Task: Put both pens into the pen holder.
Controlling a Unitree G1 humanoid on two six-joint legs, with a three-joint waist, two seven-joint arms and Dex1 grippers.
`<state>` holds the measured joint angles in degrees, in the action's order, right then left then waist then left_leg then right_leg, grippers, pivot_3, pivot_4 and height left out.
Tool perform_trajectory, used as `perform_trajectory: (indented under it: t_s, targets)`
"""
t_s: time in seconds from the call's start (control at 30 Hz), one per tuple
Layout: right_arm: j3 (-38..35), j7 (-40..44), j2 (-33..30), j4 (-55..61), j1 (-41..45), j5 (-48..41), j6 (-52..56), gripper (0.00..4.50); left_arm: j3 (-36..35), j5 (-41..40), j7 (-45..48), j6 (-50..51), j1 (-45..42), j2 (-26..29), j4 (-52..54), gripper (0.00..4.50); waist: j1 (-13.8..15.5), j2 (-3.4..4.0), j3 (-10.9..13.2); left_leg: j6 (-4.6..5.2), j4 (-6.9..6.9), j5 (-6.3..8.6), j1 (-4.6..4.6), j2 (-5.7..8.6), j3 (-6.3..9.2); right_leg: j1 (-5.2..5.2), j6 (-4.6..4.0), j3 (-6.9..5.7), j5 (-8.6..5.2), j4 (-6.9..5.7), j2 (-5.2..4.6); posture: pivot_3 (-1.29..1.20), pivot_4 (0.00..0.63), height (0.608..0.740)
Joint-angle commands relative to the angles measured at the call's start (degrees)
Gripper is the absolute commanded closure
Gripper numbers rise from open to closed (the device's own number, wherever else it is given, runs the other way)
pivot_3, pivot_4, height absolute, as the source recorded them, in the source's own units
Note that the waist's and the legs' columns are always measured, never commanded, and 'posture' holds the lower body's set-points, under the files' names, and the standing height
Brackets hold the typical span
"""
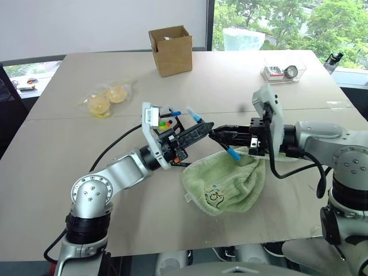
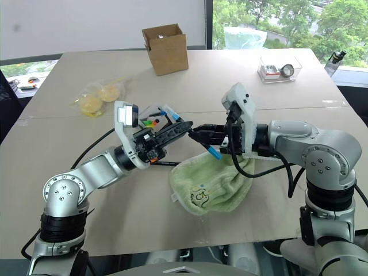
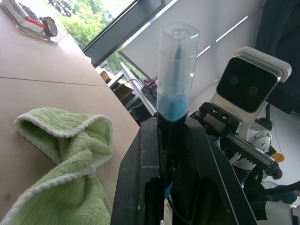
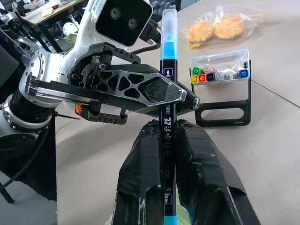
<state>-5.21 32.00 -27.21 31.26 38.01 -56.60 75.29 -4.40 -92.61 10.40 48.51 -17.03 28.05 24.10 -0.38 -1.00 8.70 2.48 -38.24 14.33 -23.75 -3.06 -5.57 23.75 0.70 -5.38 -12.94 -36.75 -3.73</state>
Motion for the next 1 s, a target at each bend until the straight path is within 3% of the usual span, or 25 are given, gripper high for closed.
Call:
perform_trajectory:
  t_s: [0.03,0.17,0.27,0.43,0.5,0.63,0.83,1.0]
  targets:
    - [-0.8,0.6,-0.8,1.8,1.1,-1.8,-2.8,2.95,-1.1,0.4,2.4,-0.5,-1.4,0.0,1.0,4.5,0.0,0.0,0.0,0.0,0.0,0.0,0.0,0.0,0.0,0.0,0.0,0.0,0.0,0.0,0.0,0.0,0.15,0.74]
    - [-2.2,4.9,-9.6,5.7,-5.0,2.2,-7.6,1.04,-2.8,5.1,5.3,-1.6,-2.7,2.5,3.3,4.5,0.6,-0.04,0.0,0.01,0.0,0.01,-0.04,0.02,0.02,0.0,0.0,-0.04,0.0,0.03,-0.01,0.0,0.15,0.74]
    - [-6.8,9.9,-15.5,8.7,-12.6,3.5,-14.2,0.02,-2.4,15.2,10.3,-3.4,-3.1,7.1,7.7,4.5,1.3,-0.16,0.1,0.09,0.01,0.06,-0.06,0.02,0.01,0.01,0.01,-0.04,-0.02,0.11,0.01,0.0,0.15,0.74]
    - [-13.1,15.7,-19.0,12.1,-24.4,7.5,-25.8,0.02,-2.3,37.4,16.1,-13.9,-1.8,13.6,13.3,4.5,1.2,-0.16,0.1,0.04,0.05,0.04,-0.05,0.01,-0.02,0.0,0.03,-0.01,-0.04,0.21,0.03,0.0,0.15,0.74]
    - [-14.0,15.8,-19.0,12.0,-26.2,6.9,-27.4,0.02,-2.4,44.9,16.7,-18.3,-1.1,14.4,14.5,4.5,1.2,-0.14,0.1,0.13,0.05,0.1,-0.03,-0.01,-0.04,0.01,0.14,0.0,-0.15,0.22,0.04,0.0,0.15,0.74]
    - [-13.0,16.8,-19.5,11.8,-28.8,8.6,-31.6,0.02,0.9,68.1,20.2,-33.7,2.8,19.1,16.2,4.5,1.3,-0.13,0.2,0.21,0.06,0.15,0.0,-0.06,-0.04,0.02,-0.03,0.0,-0.23,0.21,0.04,0.0,0.15,0.74]
    - [-10.0,17.9,-19.8,8.4,-26.7,10.5,-35.0,0.02,6.4,85.0,18.6,-37.2,1.7,20.4,13.1,4.5,1.6,-0.12,0.2,0.25,0.04,0.17,-0.03,-0.05,-0.03,0.02,-0.06,-0.02,-0.25,0.22,-0.07,0.0,0.15,0.74]
    - [-8.7,18.0,-19.8,7.3,-26.4,11.5,-36.6,0.02,9.4,91.2,18.7,-37.9,-0.7,17.6,10.7,4.5,1.7,-0.14,0.2,0.27,0.05,0.17,-0.07,-0.05,-0.02,0.03,-0.07,-0.03,-0.14,0.22,-0.06,0.0,0.15,0.74]
